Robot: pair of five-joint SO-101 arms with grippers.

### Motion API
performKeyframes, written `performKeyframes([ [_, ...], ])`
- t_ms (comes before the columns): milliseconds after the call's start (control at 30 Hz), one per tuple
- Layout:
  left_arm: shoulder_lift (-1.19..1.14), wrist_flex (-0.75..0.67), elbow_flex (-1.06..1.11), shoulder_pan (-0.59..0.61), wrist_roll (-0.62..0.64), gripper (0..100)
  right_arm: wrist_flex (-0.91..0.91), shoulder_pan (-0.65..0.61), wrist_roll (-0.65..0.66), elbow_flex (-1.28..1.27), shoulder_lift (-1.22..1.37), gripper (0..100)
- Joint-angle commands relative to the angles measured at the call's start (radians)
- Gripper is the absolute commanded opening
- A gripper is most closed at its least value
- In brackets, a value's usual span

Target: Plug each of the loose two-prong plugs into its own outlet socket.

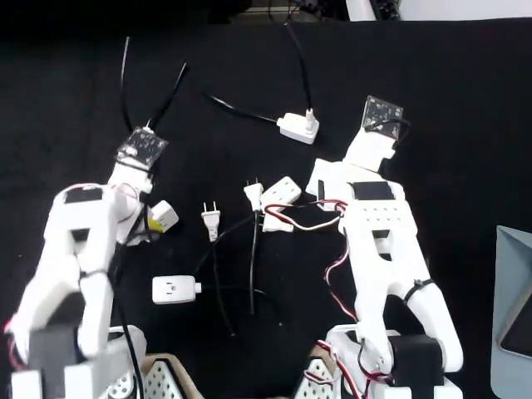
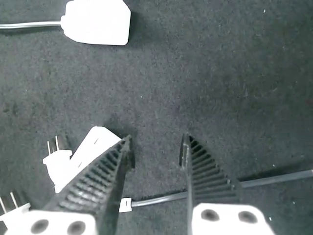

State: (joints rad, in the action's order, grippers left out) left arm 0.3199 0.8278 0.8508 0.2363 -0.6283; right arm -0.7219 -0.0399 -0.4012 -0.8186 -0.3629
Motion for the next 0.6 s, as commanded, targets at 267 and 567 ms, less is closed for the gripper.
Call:
performKeyframes([
  [267, -0.181, -0.014, -0.139, -0.093, 0.014, 13, 0.015, -0.012, -0.006, 0.002, -0.031, 15.5],
  [567, -0.176, -0.014, -0.139, -0.084, 0.014, 3, 0.014, -0.012, -0.006, 0.002, -0.031, 15.5],
])
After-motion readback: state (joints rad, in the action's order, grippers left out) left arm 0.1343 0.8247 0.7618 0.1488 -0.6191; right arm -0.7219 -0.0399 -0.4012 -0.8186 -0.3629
